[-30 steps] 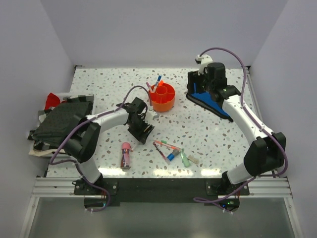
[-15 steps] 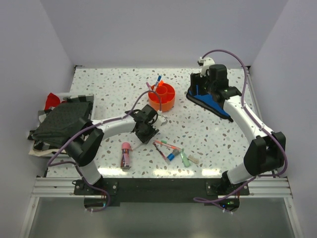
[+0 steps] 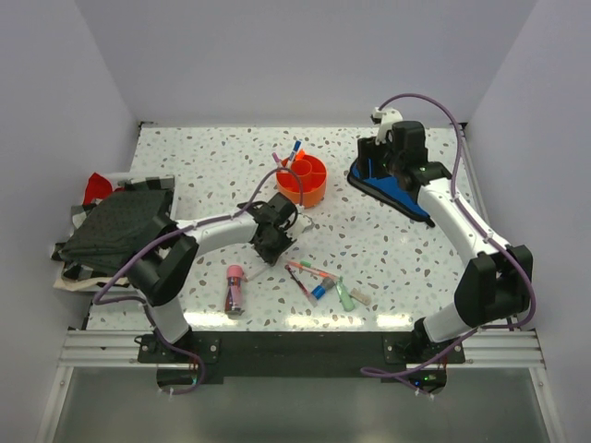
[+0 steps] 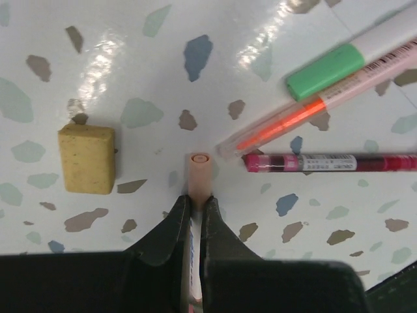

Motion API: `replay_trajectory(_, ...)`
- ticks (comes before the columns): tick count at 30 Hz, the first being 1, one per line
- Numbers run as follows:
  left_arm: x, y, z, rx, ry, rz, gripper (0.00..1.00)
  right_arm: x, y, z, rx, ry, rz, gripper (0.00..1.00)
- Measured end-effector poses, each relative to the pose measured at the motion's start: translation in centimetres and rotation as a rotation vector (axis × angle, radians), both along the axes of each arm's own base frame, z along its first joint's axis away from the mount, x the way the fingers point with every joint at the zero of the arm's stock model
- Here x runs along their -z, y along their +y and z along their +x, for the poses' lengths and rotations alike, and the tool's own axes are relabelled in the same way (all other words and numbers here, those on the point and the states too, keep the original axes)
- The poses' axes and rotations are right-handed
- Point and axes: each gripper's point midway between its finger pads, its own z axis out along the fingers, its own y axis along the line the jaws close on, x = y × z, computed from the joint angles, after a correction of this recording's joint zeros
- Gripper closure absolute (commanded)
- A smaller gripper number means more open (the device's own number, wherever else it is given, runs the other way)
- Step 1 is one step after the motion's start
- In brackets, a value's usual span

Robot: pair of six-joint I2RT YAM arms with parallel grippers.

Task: Sort the stationery into containers
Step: Pick up the pen from the center of the board, then place the pen in the storage box.

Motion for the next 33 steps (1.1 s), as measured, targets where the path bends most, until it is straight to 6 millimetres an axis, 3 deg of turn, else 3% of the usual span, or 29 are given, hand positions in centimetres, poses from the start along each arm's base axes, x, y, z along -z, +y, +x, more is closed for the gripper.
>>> replay_trajectory(4, -0.8, -0.9, -1.7, 0.083, 0.067, -0.079, 1.00, 0.2, -1.3, 0.2, 0.029, 0.009, -0.001, 0.34)
replay_trajectory(6, -2.7, -1.6, -2.5, 0.132, 0.097, -0.146, 1.00, 0.2, -1.8, 0.2, 0.037, 0.015, 0.000, 0.34)
replay_trajectory(8, -6.5, -3.4, -1.3, 0.167, 0.080, -0.240, 1.00, 0.2, -2.1, 0.2, 0.040, 0.021, 0.000, 0.35)
replay_trajectory(10, -12.5, -6.4, 2.6, 0.195, -0.032, -0.391, 1.00, 0.1, -2.1, 0.3, 0.038, 0.020, 0.001, 0.36)
replay_trajectory(12, -20.3, -8.7, 7.5, 0.218, -0.204, -0.568, 1.00, -0.1, -2.0, 0.5, 0.036, 0.018, 0.003, 0.36)
replay_trajectory(15, -30.3, -9.7, 12.8, 0.258, -0.461, -0.755, 1.00, 0.0, -1.8, 1.0, 0.033, 0.019, 0.004, 0.37)
replay_trajectory(18, -35.9, -8.8, 16.4, 0.266, -0.658, -0.888, 1.00, 0.7, -1.8, 1.1, 0.033, 0.034, -0.001, 0.37)
replay_trajectory(21, -36.1, -7.4, 19.1, 0.208, -0.737, -1.007, 1.00, 1.2, -1.8, 1.3, 0.033, 0.044, -0.007, 0.37)
replay_trajectory(27, -29.5, -4.9, 24.8, 0.030, -0.695, -1.094, 1.00, 1.2, -2.1, 1.5, 0.020, 0.033, -0.038, 0.37)
replay_trajectory(33, -27.7, -5.0, 27.2, 0.001, -0.704, -1.150, 1.00, 1.1, -2.2, 1.6, 0.011, 0.024, -0.053, 0.37)
